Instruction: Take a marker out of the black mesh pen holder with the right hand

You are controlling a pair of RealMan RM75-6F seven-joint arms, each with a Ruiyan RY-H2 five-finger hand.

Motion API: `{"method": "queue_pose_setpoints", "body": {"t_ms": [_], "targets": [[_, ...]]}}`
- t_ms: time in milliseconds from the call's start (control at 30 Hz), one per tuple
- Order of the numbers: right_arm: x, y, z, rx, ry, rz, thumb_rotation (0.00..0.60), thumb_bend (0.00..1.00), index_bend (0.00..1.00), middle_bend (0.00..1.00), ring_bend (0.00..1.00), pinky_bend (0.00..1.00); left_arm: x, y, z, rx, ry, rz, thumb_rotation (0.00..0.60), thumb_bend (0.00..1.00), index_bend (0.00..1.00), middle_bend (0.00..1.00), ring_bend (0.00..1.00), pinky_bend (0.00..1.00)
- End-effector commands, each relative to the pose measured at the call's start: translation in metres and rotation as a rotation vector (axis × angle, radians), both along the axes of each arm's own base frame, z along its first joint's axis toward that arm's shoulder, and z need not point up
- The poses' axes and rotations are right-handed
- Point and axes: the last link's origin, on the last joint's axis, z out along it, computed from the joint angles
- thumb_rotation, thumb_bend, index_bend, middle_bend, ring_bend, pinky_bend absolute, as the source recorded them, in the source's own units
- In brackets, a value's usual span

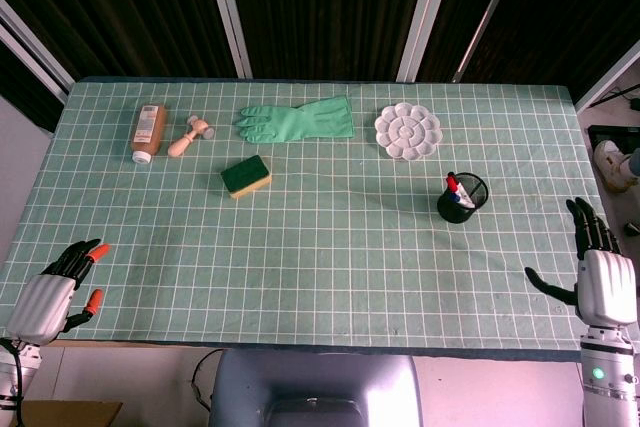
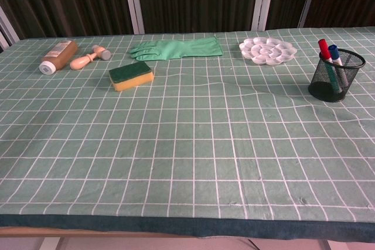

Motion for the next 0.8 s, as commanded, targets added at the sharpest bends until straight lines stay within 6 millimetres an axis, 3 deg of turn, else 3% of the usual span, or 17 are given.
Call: {"method": "queue_pose_setpoints", "body": {"t_ms": [33, 167, 233, 300, 433, 533, 667, 800], "targets": [[0.001, -0.001, -0.001, 0.004, -0.002, 0.003, 0.600, 0.31, 0.10, 0.16, 0.16, 0.29, 0.000, 0.000, 0.000, 0.000, 0.001, 0.001, 0.600, 0.47, 0.15, 0.09, 0.09, 0.35], [0.002, -0.015, -0.004, 0.016, -0.017, 0.027, 0.600, 0.31, 0.13, 0.16, 0.16, 0.29, 0.001, -0.001, -0.001, 0.000, 0.006, -0.005, 0.600, 0.47, 0.15, 0.09, 0.09, 0.35], [0.004, -0.024, -0.005, -0.001, -0.029, 0.049, 0.600, 0.31, 0.21, 0.20, 0.23, 0.31, 0.001, -0.001, -0.001, -0.004, 0.006, -0.002, 0.600, 0.47, 0.15, 0.09, 0.09, 0.35], [0.008, -0.037, -0.008, -0.015, -0.038, 0.094, 0.600, 0.31, 0.30, 0.33, 0.40, 0.39, 0.000, -0.002, -0.001, -0.003, 0.006, 0.000, 0.600, 0.47, 0.15, 0.09, 0.09, 0.35], [0.012, -0.067, -0.018, 0.035, -0.032, 0.128, 0.600, 0.31, 0.43, 0.68, 0.79, 0.69, 0.002, -0.002, 0.000, 0.004, -0.002, -0.002, 0.600, 0.47, 0.15, 0.09, 0.09, 0.36], [0.014, -0.089, -0.025, 0.095, -0.027, 0.118, 0.600, 0.31, 0.46, 0.87, 0.96, 0.84, 0.002, -0.002, -0.001, -0.001, -0.001, -0.003, 0.600, 0.47, 0.15, 0.09, 0.09, 0.36], [0.017, -0.113, -0.036, 0.158, 0.001, 0.087, 0.600, 0.31, 0.47, 0.98, 1.00, 0.95, 0.002, -0.002, -0.001, -0.012, -0.002, -0.004, 0.600, 0.48, 0.15, 0.10, 0.09, 0.36], [0.019, -0.133, -0.047, 0.187, 0.023, 0.064, 0.600, 0.31, 0.49, 1.00, 1.00, 1.00, 0.001, -0.001, 0.000, -0.008, -0.008, -0.001, 0.600, 0.48, 0.15, 0.10, 0.09, 0.36]]}}
